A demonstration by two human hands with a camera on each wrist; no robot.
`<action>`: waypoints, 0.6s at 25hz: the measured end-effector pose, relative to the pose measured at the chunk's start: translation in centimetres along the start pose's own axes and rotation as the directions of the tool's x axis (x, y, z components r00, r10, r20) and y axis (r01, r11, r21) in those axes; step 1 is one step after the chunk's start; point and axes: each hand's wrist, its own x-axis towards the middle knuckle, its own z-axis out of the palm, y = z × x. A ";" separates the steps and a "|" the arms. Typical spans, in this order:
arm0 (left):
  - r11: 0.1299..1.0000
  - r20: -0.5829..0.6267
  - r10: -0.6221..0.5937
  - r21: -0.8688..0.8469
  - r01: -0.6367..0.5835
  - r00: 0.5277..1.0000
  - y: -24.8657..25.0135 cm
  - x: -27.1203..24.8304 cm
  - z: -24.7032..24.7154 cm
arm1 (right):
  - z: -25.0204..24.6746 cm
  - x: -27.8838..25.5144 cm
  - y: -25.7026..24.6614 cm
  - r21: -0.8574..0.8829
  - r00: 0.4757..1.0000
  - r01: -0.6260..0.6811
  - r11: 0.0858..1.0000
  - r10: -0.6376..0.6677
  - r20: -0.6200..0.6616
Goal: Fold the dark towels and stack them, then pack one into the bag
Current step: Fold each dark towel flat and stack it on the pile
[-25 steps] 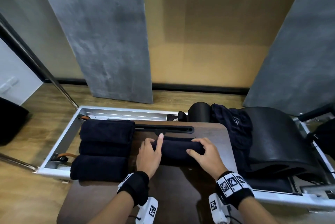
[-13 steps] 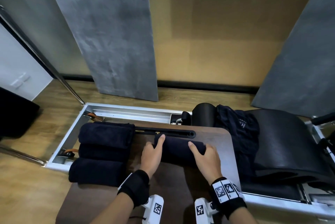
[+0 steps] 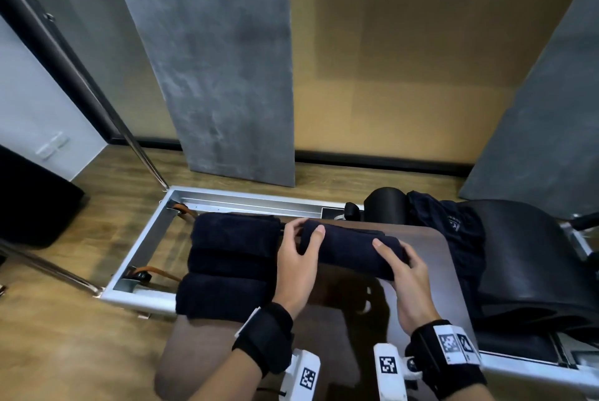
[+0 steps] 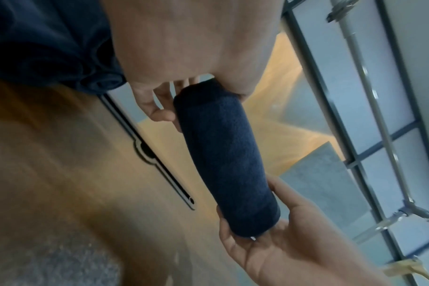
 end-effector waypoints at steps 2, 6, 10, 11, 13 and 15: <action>0.997 -0.024 0.074 0.025 -0.073 0.997 1.2 -0.6 -2.8 | 2.5 -1.6 -0.2 -0.003 0.999 0.036 0.999 -0.036 0.024; 0.985 -0.122 0.167 0.065 -0.160 0.978 1.8 -1.6 -10.6 | 9.1 -4.7 1.6 -0.071 0.998 0.043 0.997 -0.040 0.051; 0.988 -0.211 0.129 0.107 -0.108 0.969 0.1 -1.1 -17.8 | 15.4 -7.2 4.9 -0.132 0.998 0.043 0.990 -0.036 0.054; 0.990 -0.227 0.101 0.115 -0.076 0.969 -0.5 -0.8 -19.0 | 16.4 -7.5 5.7 -0.143 0.998 0.035 0.989 -0.028 0.050; 0.995 -0.224 0.031 0.098 -0.009 0.974 -1.9 0.0 -21.2 | 18.3 -8.1 7.2 -0.154 1.000 0.015 0.988 -0.011 0.027; 0.996 -0.198 -0.034 0.078 0.051 0.980 -3.1 0.8 -22.4 | 19.4 -8.6 8.5 -0.168 1.000 -0.004 0.986 0.004 -0.004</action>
